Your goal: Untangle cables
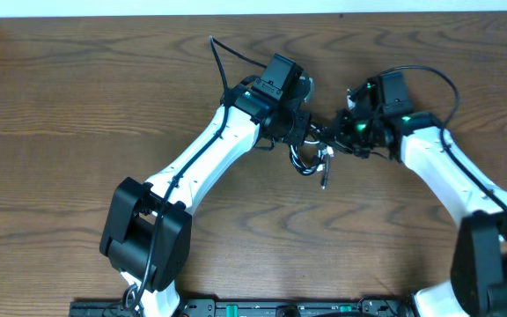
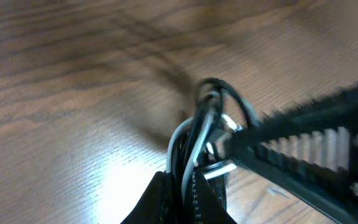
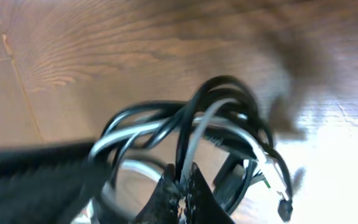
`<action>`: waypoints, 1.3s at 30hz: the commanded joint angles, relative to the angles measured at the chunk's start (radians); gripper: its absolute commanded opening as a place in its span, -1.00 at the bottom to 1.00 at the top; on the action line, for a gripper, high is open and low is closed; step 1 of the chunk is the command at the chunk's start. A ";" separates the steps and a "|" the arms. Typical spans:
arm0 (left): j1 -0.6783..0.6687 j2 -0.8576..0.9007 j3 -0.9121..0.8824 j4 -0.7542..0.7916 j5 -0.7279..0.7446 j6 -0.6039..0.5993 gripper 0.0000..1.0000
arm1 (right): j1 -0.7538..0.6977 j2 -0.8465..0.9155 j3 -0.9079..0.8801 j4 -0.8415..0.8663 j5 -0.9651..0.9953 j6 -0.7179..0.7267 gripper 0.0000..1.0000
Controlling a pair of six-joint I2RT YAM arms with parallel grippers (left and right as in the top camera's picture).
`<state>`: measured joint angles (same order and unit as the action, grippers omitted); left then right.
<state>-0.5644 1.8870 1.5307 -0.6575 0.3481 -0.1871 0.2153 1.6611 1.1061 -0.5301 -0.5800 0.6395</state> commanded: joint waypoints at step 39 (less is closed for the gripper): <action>-0.050 0.158 -0.065 -0.008 0.022 0.174 -0.85 | -0.141 -0.418 0.017 -0.305 0.264 -0.156 -0.17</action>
<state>-0.5907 1.9831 1.4860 -0.6544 0.4618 -0.0250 0.1047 1.2461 1.1099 -0.8307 -0.3199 0.5064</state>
